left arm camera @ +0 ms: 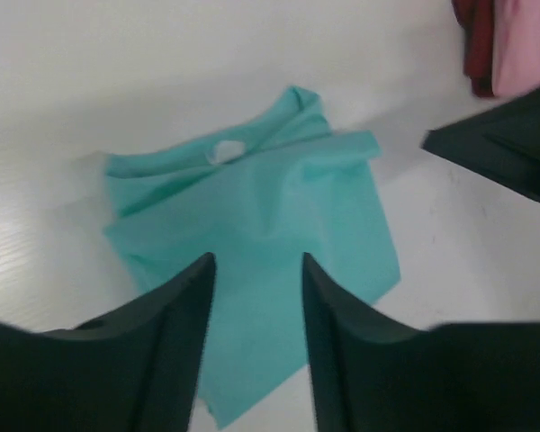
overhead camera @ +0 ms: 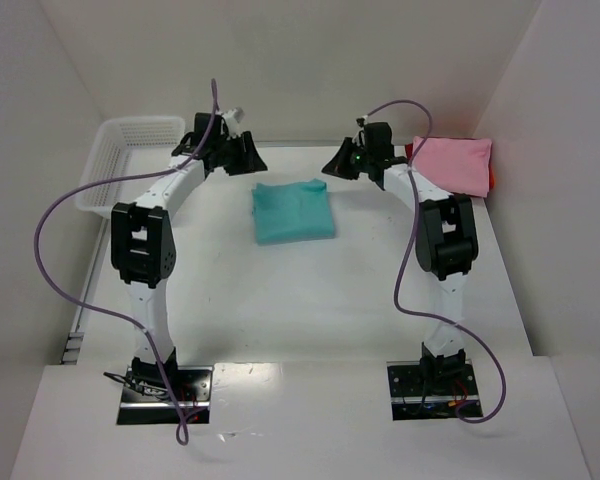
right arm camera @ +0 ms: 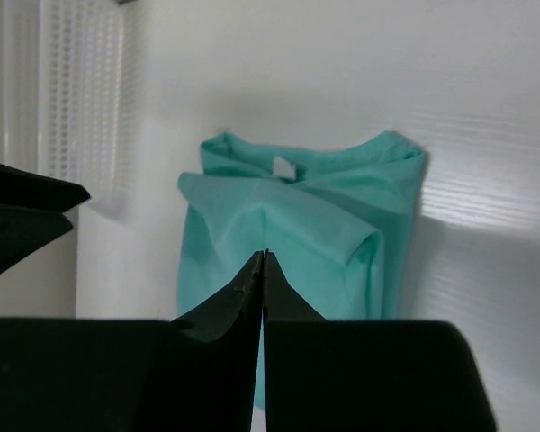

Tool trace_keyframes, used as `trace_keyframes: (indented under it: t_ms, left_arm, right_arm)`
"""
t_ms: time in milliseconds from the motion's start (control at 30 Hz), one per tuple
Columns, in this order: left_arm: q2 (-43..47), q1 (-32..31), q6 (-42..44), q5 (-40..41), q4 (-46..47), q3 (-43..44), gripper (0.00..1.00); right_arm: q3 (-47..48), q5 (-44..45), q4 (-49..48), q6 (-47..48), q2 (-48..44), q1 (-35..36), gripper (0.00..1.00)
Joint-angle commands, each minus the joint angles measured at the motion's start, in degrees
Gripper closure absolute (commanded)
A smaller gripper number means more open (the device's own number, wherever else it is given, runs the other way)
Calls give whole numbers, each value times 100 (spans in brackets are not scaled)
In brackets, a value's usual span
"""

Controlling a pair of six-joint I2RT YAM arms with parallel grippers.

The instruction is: Fold and stack the t-shirts

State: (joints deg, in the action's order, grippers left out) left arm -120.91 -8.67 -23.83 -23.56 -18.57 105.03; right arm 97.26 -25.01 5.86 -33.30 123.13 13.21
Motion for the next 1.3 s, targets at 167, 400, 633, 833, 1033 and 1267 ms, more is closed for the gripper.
trace_keyframes:
  t_ms: [167, 400, 633, 833, 1033, 1267]
  left_arm:
    - [52, -539, -191, -202, 748, -940, 80]
    - [-513, -592, -316, 247, 934, -835, 76]
    - [-1095, -435, -210, 405, 785, -80, 71]
    - [-1329, -251, -26, 405, 637, 390, 66]
    - [-1435, -109, 118, 439, 618, 528, 63]
    - [-1849, -108, 367, 638, 380, 1117, 61]
  right_arm:
    - [-383, -1120, -683, 87, 137, 189, 96]
    - [-210, -918, -405, 323, 644, 190, 92]
    - [382, -742, -21, 588, 1213, 190, 92]
    - [892, -558, 152, 755, 1554, 129, 90]
    - [1186, -558, 152, 755, 1696, -15, 89]
    - [1623, -391, 184, 755, 2115, -152, 87]
